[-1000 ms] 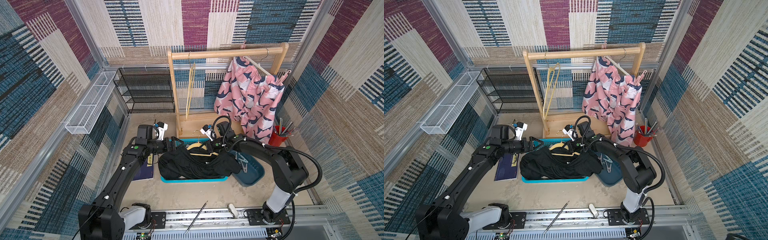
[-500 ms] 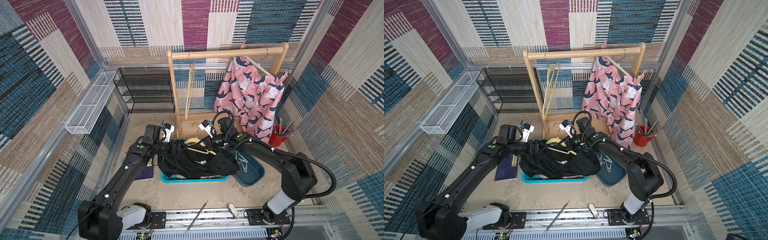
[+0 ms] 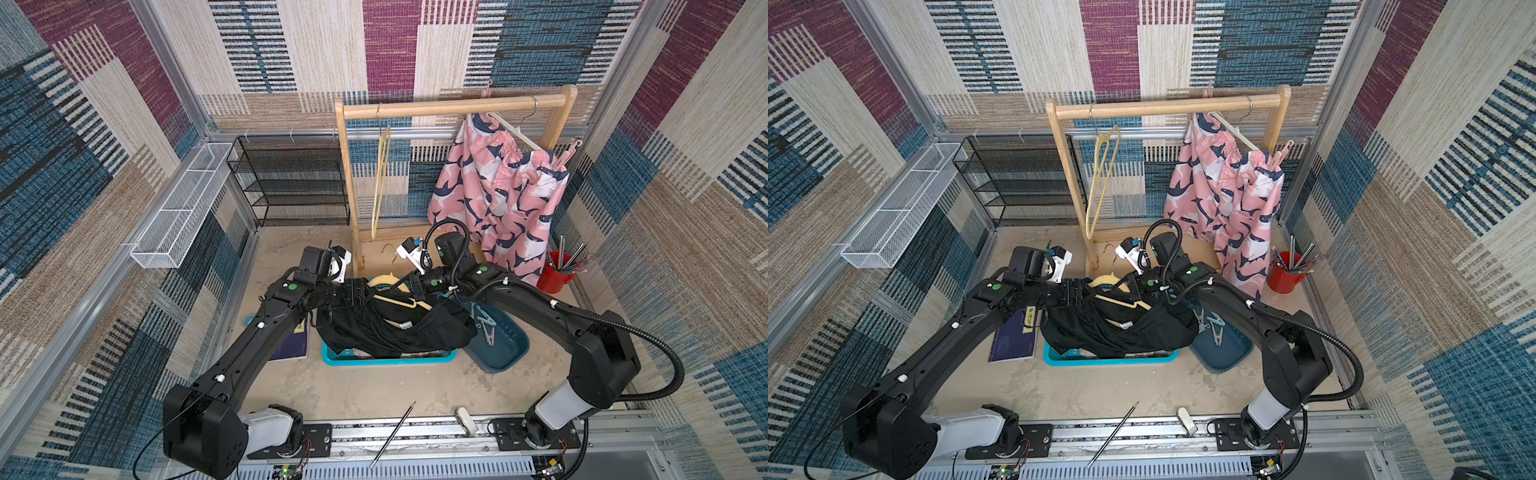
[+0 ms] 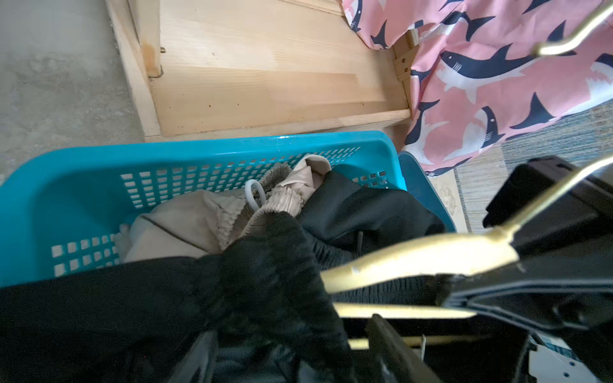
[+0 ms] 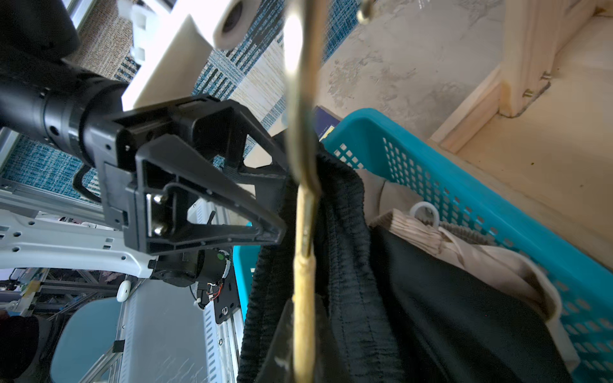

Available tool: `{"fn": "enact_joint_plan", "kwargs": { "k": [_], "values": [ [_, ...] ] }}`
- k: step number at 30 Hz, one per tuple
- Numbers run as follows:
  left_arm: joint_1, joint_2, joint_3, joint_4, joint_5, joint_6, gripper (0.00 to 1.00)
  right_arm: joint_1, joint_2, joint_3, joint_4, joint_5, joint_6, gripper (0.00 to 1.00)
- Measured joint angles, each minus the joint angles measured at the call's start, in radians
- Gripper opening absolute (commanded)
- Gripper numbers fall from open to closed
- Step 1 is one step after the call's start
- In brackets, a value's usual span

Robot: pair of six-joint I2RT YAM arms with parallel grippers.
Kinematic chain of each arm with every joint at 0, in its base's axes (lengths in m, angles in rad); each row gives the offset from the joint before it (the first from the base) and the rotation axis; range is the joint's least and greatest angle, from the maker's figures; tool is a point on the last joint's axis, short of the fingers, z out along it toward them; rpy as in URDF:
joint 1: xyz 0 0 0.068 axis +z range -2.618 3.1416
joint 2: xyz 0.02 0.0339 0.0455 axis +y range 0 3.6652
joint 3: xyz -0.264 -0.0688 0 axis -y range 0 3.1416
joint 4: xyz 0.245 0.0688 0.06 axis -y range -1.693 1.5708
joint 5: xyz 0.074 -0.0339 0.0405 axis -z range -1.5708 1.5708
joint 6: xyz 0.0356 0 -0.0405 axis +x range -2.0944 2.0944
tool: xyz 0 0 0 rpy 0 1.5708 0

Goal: Remove the clothespins securing shorts to the hanger
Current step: Pick up the hanger from the basket, then remove the shorts from the hanger.

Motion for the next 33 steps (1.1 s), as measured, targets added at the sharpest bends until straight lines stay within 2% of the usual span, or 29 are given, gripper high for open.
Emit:
{"fn": "enact_joint_plan", "kwargs": {
  "k": [7, 14, 25, 33],
  "values": [
    [-0.003, 0.026, 0.001, 0.000, -0.027, -0.012, 0.42, 0.014, -0.003, 0.002, -0.002, 0.022, 0.014, 0.00],
    [-0.004, 0.022, 0.000, 0.009, -0.029, -0.014, 0.01, 0.014, -0.022, 0.010, -0.032, 0.051, 0.014, 0.00],
    [0.003, 0.014, 0.057, -0.057, -0.101, 0.004, 0.00, 0.014, -0.071, -0.051, -0.018, 0.039, -0.010, 0.00],
    [0.046, 0.043, 0.109, -0.082, -0.130, 0.016, 0.00, 0.011, -0.091, -0.125, 0.015, 0.026, -0.048, 0.00]
  ]
}}
